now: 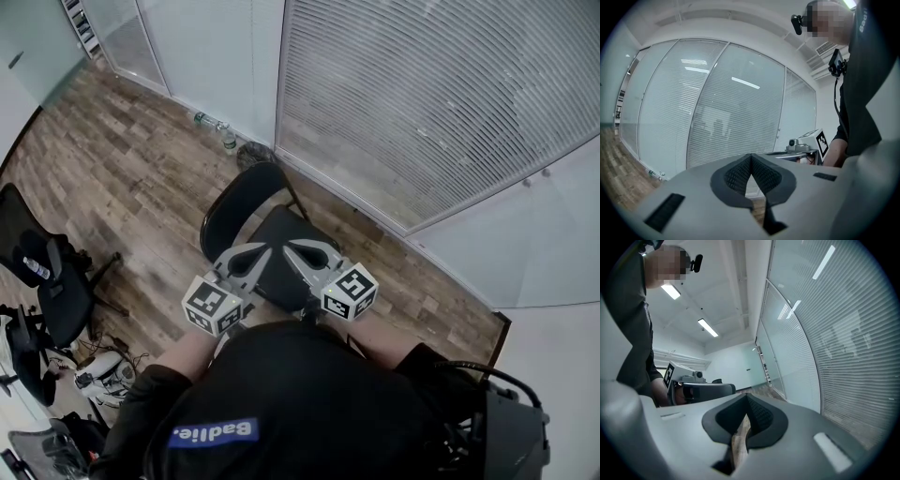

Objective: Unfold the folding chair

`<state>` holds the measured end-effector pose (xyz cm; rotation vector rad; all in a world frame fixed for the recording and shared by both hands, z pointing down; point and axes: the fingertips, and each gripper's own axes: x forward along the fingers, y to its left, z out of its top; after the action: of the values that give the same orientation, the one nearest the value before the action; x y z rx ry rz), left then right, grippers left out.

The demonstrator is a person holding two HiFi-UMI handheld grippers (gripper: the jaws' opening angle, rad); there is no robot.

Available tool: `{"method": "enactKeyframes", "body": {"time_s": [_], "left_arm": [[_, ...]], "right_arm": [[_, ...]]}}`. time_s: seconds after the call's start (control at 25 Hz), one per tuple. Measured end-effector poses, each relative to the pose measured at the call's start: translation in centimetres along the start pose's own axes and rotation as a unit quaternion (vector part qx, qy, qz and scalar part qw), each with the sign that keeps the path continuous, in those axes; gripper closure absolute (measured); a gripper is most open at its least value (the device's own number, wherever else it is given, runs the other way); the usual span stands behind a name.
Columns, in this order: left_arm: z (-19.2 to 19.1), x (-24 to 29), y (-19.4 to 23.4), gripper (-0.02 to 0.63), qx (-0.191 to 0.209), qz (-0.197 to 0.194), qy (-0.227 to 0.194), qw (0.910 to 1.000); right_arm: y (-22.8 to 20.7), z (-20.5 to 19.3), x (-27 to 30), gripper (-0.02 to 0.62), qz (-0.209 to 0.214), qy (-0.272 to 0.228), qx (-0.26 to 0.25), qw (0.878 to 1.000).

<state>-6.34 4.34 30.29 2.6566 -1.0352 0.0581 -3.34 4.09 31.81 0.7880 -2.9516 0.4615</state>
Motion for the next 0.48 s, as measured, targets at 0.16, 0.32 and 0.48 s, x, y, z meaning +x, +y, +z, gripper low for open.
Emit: {"method": "enactKeyframes", "body": {"time_s": [0.16,0.32,0.48], "left_arm": [[0.01,0.27,-0.25,0.6,0.0,-0.001,-0.001,1.0],[-0.01,0.35,-0.2,0.601,0.0,-0.001,0.0,1.0],[-0.27,0.66,-0.13,0.6,-0.001,0.002,0.001,1.0]], "right_arm": [[-0.23,0.0,-0.25,0.594,-0.001,-0.001,0.001,1.0],[-0.32,-0.02,-0.16,0.594,-0.001,-0.001,0.0,1.0],[-0.7,-0.32,-0.28,0.594,-0.003,0.0,0.001,1.0]]}}
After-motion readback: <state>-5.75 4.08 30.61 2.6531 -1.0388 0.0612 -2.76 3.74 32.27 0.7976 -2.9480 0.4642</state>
